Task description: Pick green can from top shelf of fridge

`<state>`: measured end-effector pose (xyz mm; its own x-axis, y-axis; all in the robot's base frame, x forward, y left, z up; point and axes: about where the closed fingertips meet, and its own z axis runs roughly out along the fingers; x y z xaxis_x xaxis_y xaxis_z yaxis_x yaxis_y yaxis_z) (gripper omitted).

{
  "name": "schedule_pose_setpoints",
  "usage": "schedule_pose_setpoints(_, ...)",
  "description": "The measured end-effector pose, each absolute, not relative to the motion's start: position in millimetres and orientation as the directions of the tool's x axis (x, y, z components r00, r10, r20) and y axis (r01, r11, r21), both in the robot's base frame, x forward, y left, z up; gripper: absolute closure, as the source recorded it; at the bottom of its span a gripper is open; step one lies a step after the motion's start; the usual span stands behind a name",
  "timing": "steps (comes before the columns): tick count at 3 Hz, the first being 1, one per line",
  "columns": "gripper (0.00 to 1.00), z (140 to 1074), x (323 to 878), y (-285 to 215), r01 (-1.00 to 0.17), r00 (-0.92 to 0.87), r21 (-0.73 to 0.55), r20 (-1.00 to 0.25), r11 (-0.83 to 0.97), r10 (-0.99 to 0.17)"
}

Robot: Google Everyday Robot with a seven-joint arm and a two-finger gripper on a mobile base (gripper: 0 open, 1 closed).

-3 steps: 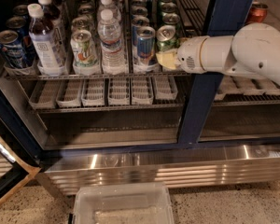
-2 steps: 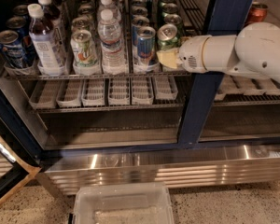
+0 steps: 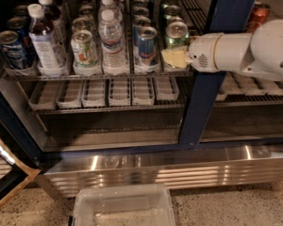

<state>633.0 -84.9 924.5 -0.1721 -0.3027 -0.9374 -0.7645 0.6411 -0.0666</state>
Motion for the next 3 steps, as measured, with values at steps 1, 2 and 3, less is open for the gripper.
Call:
schedule_pose_setpoints(1, 1.0, 927, 629, -87, -0.764, -0.17, -0.066, -0.939, 0.642, -0.299)
schedule_pose_setpoints(2, 1.0, 957, 600, -102, -0.759, -0.148, -0.069, -0.95, 0.648, -0.275)
schedule_pose_setpoints(3, 1.0, 986, 571, -102, -0.772, -0.111, -0.082, -0.959, 0.63, -0.261)
